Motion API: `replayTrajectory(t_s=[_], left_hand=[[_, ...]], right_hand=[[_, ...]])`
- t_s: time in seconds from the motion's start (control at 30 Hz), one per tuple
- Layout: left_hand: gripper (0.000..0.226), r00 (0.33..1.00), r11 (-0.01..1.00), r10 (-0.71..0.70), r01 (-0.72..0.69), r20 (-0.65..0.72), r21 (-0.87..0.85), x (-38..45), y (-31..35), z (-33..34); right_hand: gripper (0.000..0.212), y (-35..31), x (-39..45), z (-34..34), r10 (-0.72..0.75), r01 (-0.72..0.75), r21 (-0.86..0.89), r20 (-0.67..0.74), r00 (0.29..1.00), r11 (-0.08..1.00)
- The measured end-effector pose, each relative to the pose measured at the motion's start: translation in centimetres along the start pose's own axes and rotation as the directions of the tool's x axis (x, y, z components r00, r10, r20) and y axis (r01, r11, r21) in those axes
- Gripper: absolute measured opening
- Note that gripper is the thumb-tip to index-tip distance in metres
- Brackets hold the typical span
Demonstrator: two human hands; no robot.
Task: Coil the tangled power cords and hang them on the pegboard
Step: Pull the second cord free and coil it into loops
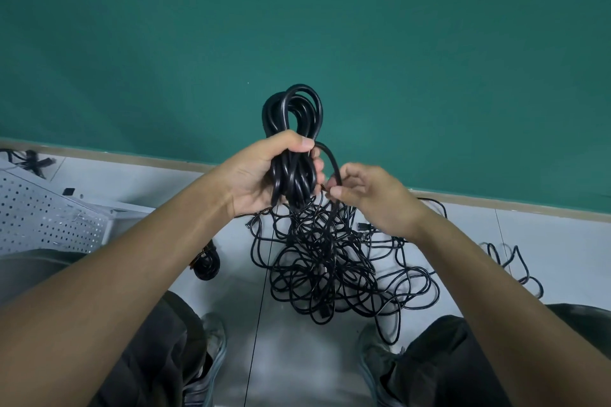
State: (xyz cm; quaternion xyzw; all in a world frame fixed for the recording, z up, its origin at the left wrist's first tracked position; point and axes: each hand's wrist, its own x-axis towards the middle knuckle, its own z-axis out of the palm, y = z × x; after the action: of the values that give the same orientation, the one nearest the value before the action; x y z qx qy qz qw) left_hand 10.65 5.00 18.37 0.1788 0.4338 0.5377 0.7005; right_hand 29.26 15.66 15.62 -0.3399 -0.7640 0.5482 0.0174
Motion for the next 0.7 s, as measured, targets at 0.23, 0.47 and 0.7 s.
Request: replayTrajectory(t_s=[0.23,0.47,0.7], left_hand=[[0.011,0.959,0.911,0.031,0.09,-0.282,0.403,0.2,-0.4,0.4],[0.029,0.964,0.855,0.043,0.101,-0.263,0.508,0.3,-1.6,0.5],[0.021,0.967,0.9,0.104,0.009,-0.234,0.436,0.3,-1.4,1.0]], right_hand=[[0.011,-1.0,-0.4,-1.1,0.086,-0.006,0.31,-0.245,0.966,0.951],[0.011,-3.2,-0.7,-1.3,-0.036,0.154,0.364,-0.31,0.95,0.918],[0.011,-4.3,-1.2,-1.5,-0.126,0.27,0.387,-0.359,0.925,0.882]])
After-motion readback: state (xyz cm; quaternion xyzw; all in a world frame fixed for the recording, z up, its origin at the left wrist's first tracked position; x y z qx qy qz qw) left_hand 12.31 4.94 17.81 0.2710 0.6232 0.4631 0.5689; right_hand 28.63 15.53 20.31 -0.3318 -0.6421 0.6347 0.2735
